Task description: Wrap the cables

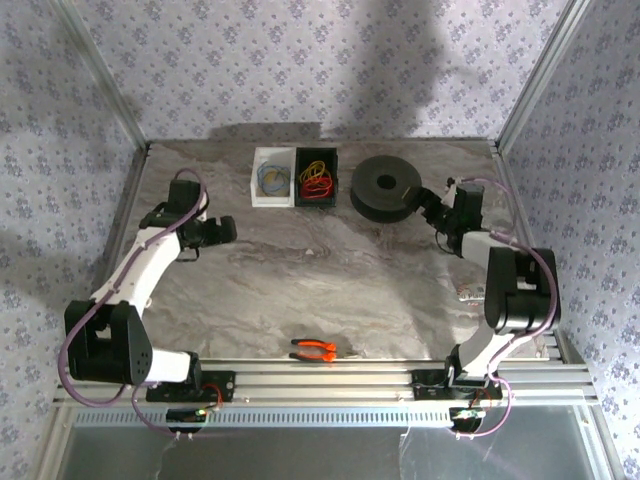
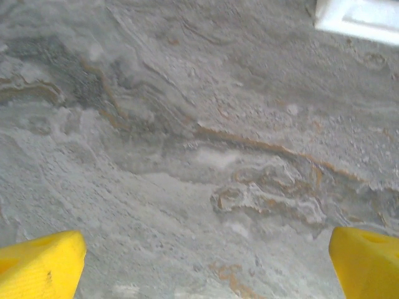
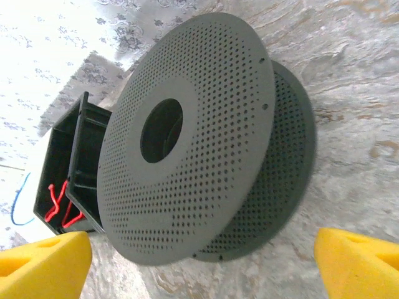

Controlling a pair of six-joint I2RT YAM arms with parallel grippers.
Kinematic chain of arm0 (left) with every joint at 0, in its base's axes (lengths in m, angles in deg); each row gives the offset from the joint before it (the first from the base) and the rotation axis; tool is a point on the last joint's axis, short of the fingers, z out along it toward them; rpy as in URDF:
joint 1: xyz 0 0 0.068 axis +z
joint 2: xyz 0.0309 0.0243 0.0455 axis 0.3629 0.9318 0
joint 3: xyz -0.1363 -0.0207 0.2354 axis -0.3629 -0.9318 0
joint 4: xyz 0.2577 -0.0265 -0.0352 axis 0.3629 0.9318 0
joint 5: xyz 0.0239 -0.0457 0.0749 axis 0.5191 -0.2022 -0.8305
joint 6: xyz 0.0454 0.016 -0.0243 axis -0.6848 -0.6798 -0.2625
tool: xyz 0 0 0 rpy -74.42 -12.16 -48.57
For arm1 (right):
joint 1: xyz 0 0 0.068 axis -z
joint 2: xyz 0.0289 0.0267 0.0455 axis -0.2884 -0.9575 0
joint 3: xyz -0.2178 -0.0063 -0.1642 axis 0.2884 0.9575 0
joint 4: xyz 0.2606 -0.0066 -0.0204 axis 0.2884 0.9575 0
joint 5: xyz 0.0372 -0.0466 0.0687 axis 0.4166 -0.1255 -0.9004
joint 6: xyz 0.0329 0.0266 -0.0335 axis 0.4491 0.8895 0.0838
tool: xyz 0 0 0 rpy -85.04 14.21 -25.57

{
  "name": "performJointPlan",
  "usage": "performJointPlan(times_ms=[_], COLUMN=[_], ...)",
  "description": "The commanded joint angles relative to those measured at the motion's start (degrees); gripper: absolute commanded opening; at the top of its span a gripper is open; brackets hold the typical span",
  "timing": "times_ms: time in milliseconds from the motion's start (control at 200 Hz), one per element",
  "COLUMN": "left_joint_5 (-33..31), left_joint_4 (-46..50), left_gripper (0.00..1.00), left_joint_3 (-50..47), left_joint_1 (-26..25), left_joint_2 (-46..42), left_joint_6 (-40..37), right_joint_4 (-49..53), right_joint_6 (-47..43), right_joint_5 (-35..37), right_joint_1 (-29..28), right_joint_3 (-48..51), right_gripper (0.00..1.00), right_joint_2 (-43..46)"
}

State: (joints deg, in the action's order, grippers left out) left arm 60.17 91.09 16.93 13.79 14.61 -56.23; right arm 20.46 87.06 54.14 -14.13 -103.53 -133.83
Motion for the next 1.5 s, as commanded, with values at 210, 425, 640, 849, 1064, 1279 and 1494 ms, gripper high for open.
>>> performJointPlan(times_ms=[210,425,640,849,1064,1279,1494], left_joint_5=[-2.5,-3.5,-4.3,-4.5,-4.9,-5.3,-5.1], left_joint_4=[3.0,3.0,3.0,3.0,3.0,3.0,3.0], left_gripper=[1.00,1.00,1.00,1.00,1.00,1.00,1.00], left_joint_3=[1.0,1.6,1.7,2.0,1.7,1.4,1.1], left_joint_1=[-4.4,-5.7,-6.2,-6.5,-6.6,-6.7,-6.7], left_joint_2=[2.0,2.6,2.5,3.0,2.5,1.8,1.5], left_joint_6=[-0.4,-0.5,-0.7,-1.1,-1.2,-1.4,-1.5], right_joint_4=[-10.3,-12.1,-11.1,-8.5,-8.8,-3.4,4.7], right_joint_6=[9.4,11.1,12.1,13.3,13.2,8.6,2.7], right_joint_5=[1.1,2.0,3.1,4.6,5.6,6.8,4.2], right_joint_1=[-1.9,-3.1,-3.2,-3.4,-3.2,-2.3,-1.7], right_joint_3=[-6.3,-9.3,-10.9,-11.9,-9.9,-5.7,-2.1], right_gripper=[0.81,0.66,0.47,0.28,0.04,0.00,0.00], right_joint_2=[-11.2,-14.9,-16.7,-17.8,-15.2,-5.7,7.6])
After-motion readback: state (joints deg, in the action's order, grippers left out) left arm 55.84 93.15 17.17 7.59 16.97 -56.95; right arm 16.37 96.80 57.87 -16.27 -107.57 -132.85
